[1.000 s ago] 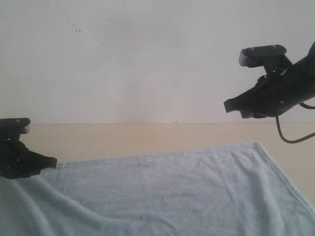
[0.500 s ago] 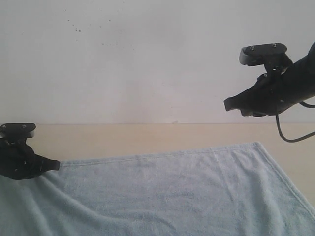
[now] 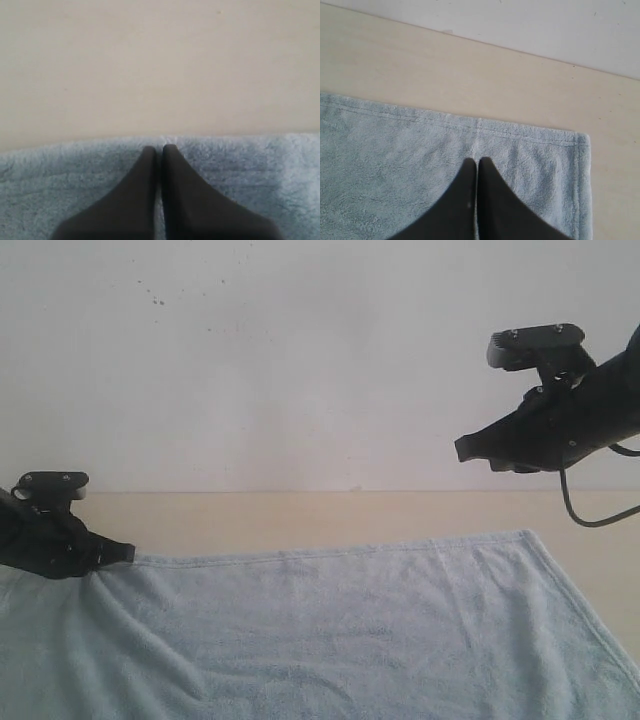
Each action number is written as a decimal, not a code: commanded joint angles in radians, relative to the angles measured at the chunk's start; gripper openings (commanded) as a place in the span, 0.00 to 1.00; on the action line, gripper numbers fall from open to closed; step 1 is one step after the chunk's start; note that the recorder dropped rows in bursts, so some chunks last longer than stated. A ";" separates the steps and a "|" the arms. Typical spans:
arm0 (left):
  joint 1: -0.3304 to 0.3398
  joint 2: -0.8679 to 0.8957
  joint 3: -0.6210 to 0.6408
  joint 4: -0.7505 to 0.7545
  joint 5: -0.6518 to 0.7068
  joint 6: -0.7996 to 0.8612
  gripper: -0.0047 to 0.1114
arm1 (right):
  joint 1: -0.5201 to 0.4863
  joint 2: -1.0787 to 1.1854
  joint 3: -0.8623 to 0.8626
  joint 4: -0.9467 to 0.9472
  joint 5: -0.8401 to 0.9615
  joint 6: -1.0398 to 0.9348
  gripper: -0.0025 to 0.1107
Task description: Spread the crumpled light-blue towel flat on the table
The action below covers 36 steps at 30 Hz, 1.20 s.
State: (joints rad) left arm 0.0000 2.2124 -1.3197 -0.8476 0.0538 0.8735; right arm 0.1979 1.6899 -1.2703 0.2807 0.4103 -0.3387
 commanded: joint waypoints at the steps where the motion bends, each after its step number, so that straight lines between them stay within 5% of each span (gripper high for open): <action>1: 0.000 -0.073 -0.010 0.019 -0.013 0.012 0.07 | 0.000 -0.002 0.001 0.002 -0.014 -0.010 0.02; 9: 0.040 -0.201 0.015 0.034 0.189 -0.008 0.07 | -0.047 -0.004 0.041 -0.009 -0.033 0.005 0.02; 16: 0.114 -0.339 0.252 -0.009 0.206 -0.066 0.07 | -0.203 -0.021 0.246 0.010 -0.009 0.009 0.02; 25: 0.118 -0.618 0.509 -0.008 0.207 -0.056 0.07 | -0.207 -0.152 0.491 0.006 -0.099 -0.006 0.02; 36: 0.118 -0.653 0.620 -0.030 0.240 -0.061 0.07 | -0.207 -0.153 0.612 -0.003 -0.076 -0.001 0.02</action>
State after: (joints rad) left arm 0.1189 1.5717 -0.7127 -0.8633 0.2877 0.8214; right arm -0.0011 1.5488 -0.6790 0.2861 0.3471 -0.3401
